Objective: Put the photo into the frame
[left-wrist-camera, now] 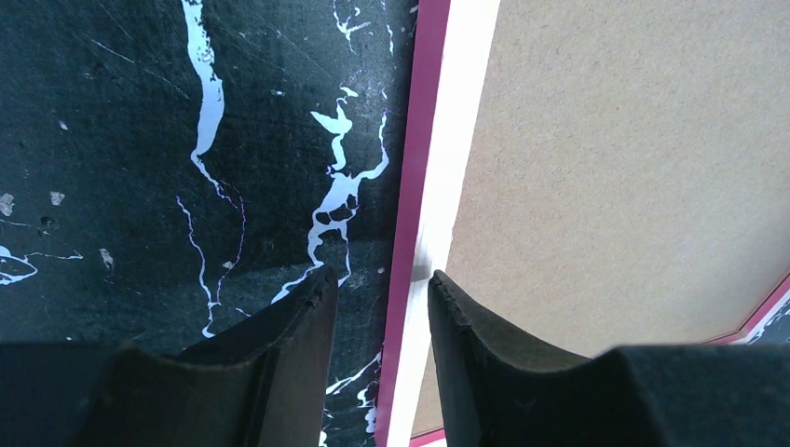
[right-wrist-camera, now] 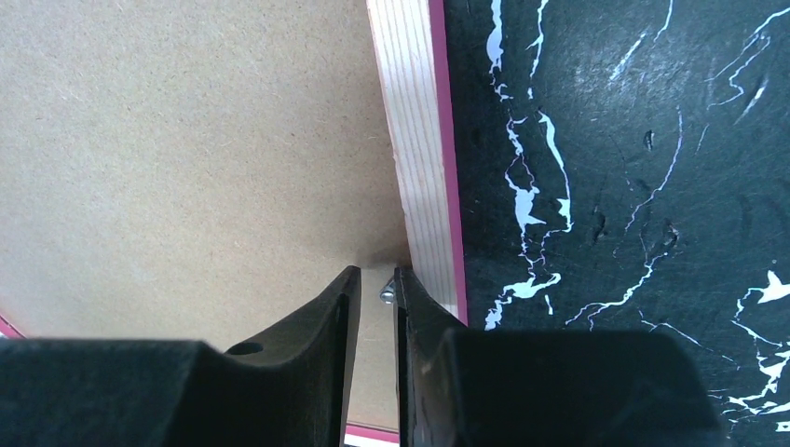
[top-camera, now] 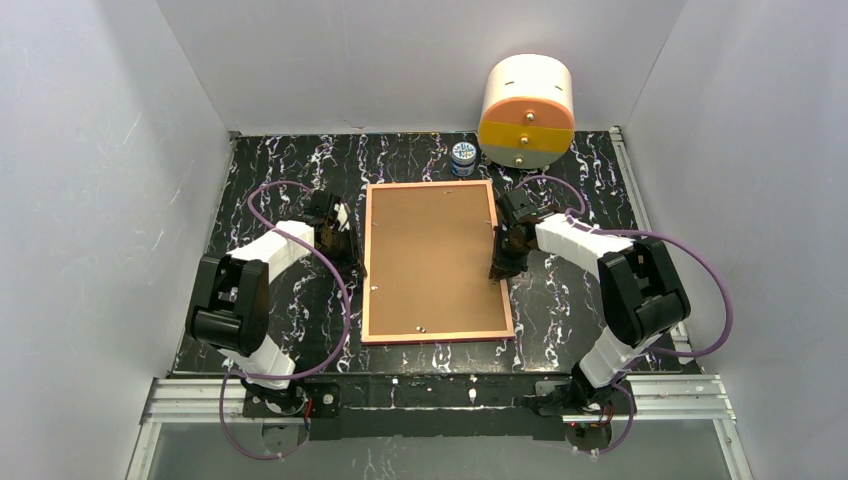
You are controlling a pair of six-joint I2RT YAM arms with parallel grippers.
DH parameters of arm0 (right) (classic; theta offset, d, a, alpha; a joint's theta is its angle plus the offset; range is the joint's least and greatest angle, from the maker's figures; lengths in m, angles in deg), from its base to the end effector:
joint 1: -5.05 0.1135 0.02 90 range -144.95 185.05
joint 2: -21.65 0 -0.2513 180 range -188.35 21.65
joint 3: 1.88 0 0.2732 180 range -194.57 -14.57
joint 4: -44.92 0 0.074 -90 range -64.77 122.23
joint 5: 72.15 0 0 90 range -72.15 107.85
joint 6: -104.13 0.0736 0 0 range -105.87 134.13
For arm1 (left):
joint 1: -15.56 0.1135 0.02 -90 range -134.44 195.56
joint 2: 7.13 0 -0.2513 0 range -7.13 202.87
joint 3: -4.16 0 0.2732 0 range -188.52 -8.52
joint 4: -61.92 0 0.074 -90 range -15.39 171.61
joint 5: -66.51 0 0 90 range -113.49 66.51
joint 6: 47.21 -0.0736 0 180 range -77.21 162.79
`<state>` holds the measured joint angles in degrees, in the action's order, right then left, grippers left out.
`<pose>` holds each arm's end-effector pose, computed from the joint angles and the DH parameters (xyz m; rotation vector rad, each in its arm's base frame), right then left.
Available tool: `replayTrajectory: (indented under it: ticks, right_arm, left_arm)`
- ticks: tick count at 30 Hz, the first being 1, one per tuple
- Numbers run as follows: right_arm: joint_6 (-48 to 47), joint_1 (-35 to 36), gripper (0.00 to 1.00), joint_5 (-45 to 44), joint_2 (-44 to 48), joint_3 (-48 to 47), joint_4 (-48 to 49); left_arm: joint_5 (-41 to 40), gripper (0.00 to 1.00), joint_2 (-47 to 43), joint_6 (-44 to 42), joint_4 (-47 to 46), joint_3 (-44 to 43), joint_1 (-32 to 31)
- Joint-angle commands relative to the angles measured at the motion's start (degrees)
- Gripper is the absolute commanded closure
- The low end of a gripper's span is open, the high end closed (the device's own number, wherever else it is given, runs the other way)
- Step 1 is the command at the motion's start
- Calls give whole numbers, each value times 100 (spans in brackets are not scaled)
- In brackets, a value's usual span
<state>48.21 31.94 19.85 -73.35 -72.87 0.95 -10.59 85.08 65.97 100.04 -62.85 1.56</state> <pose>0.3081 0.1591 0.1159 0.1667 2.8055 0.3197 0.3282 -0.0988 0.1181 -0.1454 2.7256 -0.4986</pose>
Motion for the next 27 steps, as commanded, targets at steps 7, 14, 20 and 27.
replayTrajectory:
  ticks: [7,14,20,27]
  right_arm:
    - [414,146,74,-1027,-277,-322,-1214]
    - [458,157,77,-680,-108,-446,-1544]
    - [421,154,76,-285,146,-784,-1088]
    - [471,157,75,-140,-53,-858,-686]
  left_arm:
    - [206,61,-108,27,7,49,12]
    - [556,61,22,45,-108,89,12]
    - [485,61,29,29,-130,86,13]
    - [416,60,17,13,-116,104,16]
